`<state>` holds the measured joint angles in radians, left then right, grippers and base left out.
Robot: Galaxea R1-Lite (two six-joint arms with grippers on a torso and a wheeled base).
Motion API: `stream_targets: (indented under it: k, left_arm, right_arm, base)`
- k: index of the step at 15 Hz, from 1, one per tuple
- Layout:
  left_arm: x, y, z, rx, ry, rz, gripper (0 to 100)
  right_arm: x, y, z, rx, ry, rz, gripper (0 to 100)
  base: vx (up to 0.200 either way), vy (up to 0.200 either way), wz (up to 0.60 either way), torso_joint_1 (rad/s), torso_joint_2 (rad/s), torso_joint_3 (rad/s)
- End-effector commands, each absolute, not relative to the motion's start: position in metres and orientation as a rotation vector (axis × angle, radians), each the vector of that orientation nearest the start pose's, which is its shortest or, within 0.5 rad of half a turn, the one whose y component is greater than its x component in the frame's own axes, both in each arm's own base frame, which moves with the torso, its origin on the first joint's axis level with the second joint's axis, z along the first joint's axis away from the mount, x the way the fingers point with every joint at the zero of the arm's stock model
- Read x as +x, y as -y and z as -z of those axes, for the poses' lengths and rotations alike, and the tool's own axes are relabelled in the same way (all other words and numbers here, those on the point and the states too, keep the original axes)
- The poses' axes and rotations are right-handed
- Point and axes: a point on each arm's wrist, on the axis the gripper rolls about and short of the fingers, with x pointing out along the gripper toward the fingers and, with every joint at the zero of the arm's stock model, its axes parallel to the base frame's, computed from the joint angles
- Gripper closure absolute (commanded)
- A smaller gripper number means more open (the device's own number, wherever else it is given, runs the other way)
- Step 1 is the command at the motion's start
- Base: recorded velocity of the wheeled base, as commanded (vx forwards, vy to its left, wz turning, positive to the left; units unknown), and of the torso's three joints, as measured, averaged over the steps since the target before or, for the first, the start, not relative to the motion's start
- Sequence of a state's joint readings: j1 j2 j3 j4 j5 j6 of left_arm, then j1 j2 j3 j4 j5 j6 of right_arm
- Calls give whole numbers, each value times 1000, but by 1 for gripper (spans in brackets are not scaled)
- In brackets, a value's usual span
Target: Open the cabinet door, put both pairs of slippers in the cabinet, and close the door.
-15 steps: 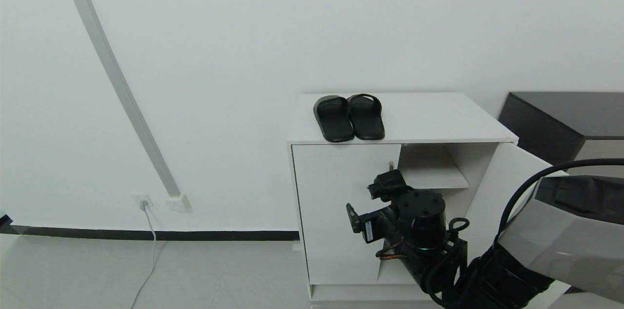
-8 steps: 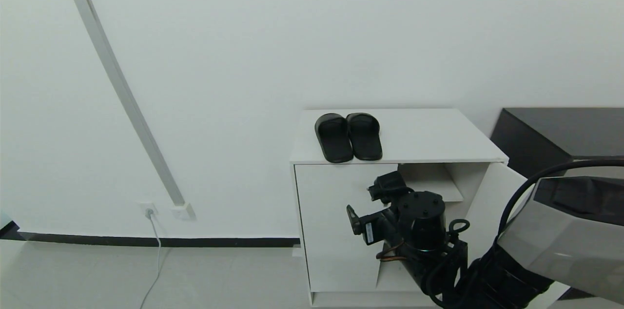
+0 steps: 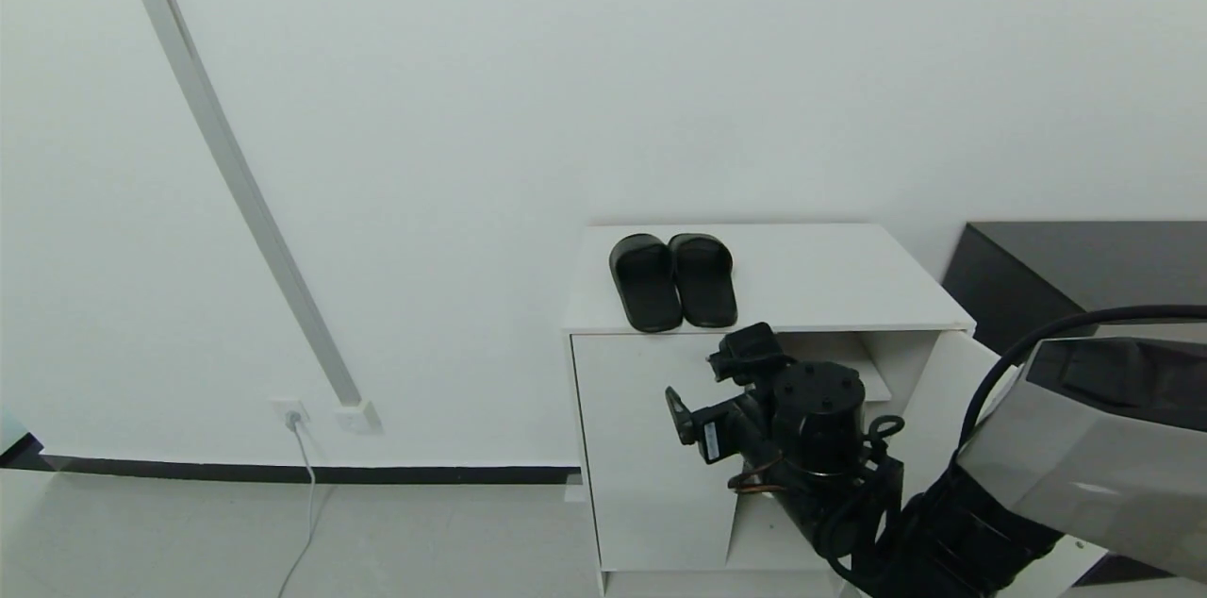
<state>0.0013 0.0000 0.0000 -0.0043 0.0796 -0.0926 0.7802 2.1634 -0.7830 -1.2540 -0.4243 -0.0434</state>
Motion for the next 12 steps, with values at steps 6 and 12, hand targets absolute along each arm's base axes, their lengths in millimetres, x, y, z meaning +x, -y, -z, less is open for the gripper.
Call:
stream_targets:
  k: [6, 12]
  left_arm:
    - [-23, -2, -76, -91, 8, -80, 100]
    - [-23, -2, -76, -91, 8, -80, 100]
  right_arm:
    - [318, -286, -133, -50, -144, -192, 0]
    - [330, -288, -117, -37, -168, -167, 0]
  base:
    - [0, 0, 0, 0, 0, 0]
    - [200, 0, 0, 3, -1, 2]
